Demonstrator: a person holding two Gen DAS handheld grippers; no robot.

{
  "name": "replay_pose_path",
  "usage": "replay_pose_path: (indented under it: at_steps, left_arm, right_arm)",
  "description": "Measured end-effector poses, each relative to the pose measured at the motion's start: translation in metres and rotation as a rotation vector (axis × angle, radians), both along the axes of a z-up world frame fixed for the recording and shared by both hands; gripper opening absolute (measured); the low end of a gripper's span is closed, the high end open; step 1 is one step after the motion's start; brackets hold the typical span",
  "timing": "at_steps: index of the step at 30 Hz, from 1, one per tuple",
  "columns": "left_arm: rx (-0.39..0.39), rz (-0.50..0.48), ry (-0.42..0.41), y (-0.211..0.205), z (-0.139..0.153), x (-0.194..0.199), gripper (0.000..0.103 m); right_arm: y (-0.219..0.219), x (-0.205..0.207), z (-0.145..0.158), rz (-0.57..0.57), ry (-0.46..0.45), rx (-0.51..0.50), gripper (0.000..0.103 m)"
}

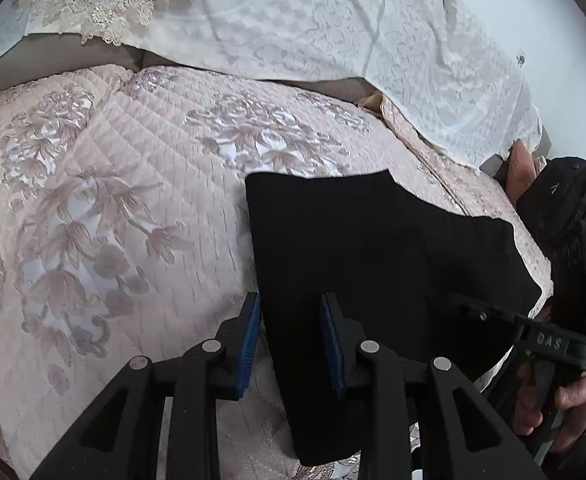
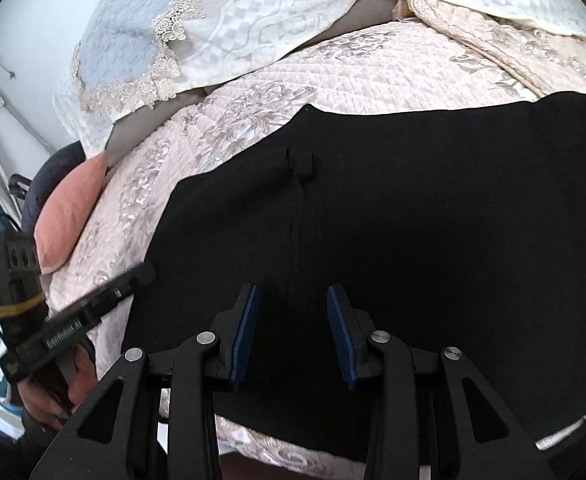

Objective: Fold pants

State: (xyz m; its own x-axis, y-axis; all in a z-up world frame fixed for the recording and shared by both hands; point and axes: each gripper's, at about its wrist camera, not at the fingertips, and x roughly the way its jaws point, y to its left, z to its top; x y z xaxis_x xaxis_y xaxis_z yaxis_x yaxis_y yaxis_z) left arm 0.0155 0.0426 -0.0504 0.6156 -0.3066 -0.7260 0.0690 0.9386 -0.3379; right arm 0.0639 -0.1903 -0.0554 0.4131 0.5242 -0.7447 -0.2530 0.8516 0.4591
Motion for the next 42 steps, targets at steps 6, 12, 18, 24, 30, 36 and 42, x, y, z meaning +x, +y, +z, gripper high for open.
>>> replay_pose_path:
  at_steps: [6, 12, 18, 24, 30, 36, 42]
  left_arm:
    - [0.011, 0.002, -0.002, -0.001, 0.000, 0.000, 0.033]
    - [0.028, 0.020, -0.013, 0.005, 0.004, -0.001, 0.033]
    - [0.031, 0.025, -0.019, 0.005, 0.008, 0.006, 0.033]
    - [0.040, -0.021, -0.073, -0.010, 0.021, 0.021, 0.033]
    - [0.081, -0.065, -0.071, -0.030, 0.018, 0.055, 0.033]
    - [0.086, -0.094, 0.025, -0.041, -0.003, 0.085, 0.032]
    - [0.083, -0.113, 0.004, -0.040, 0.005, 0.078, 0.033]
  right_arm:
    - [0.013, 0.012, -0.002, 0.019, 0.012, 0.044, 0.034]
    - [0.005, 0.006, 0.005, -0.009, -0.036, 0.052, 0.003]
    - [-0.005, 0.010, -0.008, -0.026, 0.005, 0.048, 0.003]
    - [-0.014, 0.015, 0.004, -0.071, -0.030, -0.011, 0.012]
    - [-0.001, 0.029, 0.028, -0.023, -0.129, -0.023, 0.013]
    - [0.023, 0.070, -0.002, 0.016, -0.077, -0.145, 0.011]
    - [0.006, 0.052, 0.007, -0.005, -0.084, -0.145, 0.011]
